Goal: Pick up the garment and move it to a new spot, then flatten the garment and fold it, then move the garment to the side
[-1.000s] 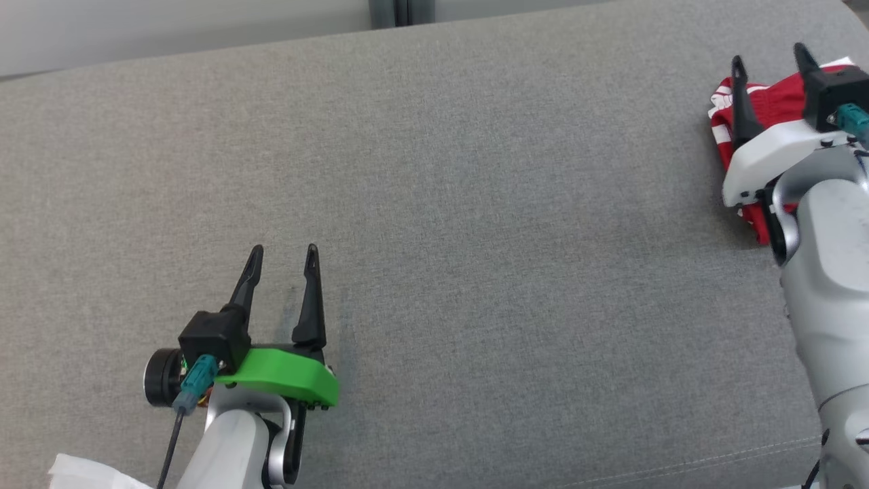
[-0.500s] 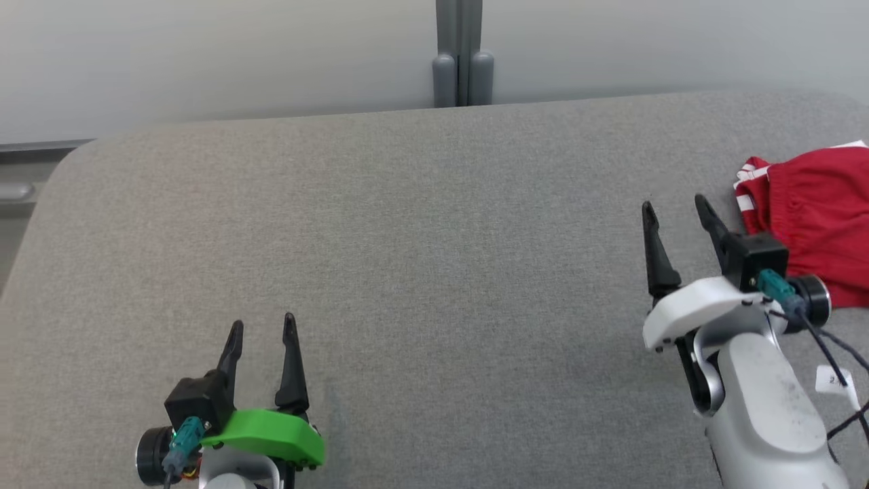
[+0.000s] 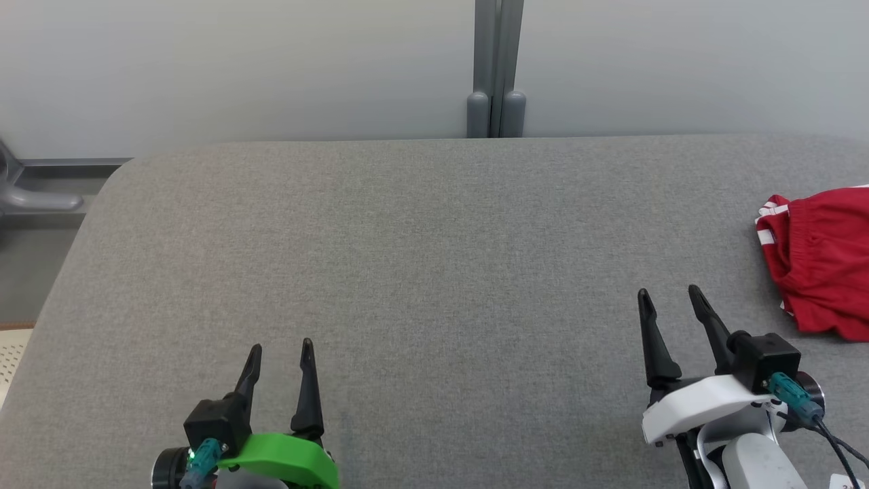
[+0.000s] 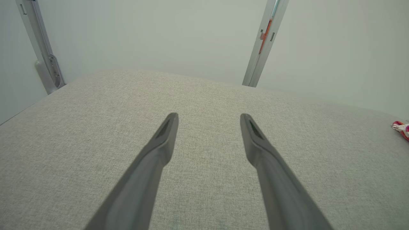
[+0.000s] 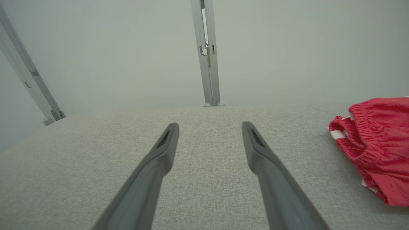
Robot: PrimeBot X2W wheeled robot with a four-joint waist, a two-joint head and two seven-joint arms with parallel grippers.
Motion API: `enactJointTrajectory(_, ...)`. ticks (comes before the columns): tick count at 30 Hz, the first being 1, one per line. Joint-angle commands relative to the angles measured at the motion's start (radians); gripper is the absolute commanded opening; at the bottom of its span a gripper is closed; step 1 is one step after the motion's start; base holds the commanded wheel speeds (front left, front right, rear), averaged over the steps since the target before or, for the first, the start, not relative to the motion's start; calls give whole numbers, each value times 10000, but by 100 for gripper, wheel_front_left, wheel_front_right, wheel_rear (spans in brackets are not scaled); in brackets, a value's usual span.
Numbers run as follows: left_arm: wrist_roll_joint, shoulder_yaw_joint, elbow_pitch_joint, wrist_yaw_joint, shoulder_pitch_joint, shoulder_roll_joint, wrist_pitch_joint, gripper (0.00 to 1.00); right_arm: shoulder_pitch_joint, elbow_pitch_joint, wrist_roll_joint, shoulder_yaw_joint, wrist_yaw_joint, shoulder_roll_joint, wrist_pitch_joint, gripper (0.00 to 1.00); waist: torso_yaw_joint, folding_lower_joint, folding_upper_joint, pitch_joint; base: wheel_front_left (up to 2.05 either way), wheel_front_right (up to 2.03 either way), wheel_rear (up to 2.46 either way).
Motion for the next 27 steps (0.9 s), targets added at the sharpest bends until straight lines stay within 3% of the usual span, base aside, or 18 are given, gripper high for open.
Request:
enactJointTrajectory(1,138,-57,-4,41,177,9,-26,100,228,-151,229,33,-22,-18,51,100,-10,0,0,-10,0,0,0)
enactJointTrajectory(27,-48,-297,-177,28,-54,2,-26,100,761,-876,470,126,-23,-16,394,100,-69,0,0,36,0,0,0)
